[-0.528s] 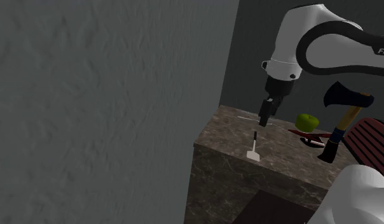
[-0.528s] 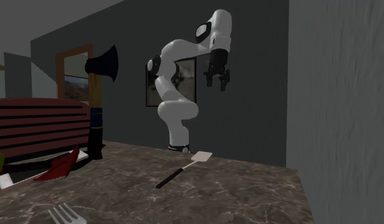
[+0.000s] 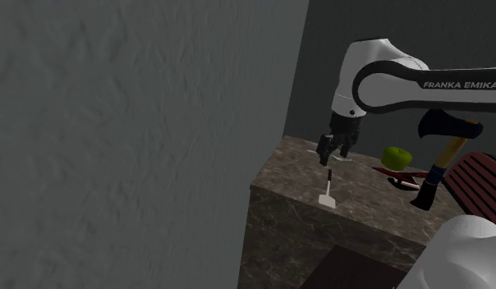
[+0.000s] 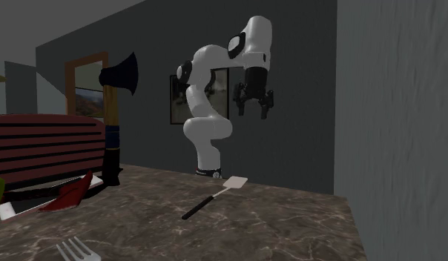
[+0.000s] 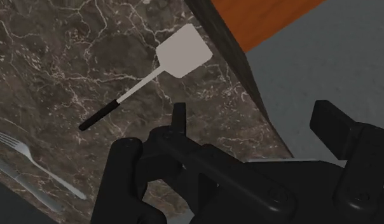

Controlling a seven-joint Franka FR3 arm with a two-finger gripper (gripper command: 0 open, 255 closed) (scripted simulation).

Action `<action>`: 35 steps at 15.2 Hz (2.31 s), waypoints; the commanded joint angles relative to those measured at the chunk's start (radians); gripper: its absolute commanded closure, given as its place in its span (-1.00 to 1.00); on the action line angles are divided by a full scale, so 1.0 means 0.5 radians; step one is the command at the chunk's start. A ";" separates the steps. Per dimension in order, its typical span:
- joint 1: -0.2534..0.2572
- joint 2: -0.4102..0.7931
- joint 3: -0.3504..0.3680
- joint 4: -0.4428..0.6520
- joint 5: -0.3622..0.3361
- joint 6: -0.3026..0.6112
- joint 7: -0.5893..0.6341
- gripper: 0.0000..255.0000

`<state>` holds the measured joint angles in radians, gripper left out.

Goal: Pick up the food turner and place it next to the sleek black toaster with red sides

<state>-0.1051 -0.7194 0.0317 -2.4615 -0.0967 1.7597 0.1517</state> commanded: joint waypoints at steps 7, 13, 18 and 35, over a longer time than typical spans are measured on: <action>-0.301 0.371 -0.090 -0.086 -0.009 0.488 0.504 -1.00; -0.505 0.648 -0.176 -0.136 -0.004 0.837 0.859 -1.00; -0.643 0.853 -0.252 -0.169 0.013 1.092 1.108 -1.00; -0.647 1.010 -0.264 -0.248 0.009 1.328 1.107 1.00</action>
<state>-0.4284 -0.2144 -0.1003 -2.5856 -0.0920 2.4238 0.7054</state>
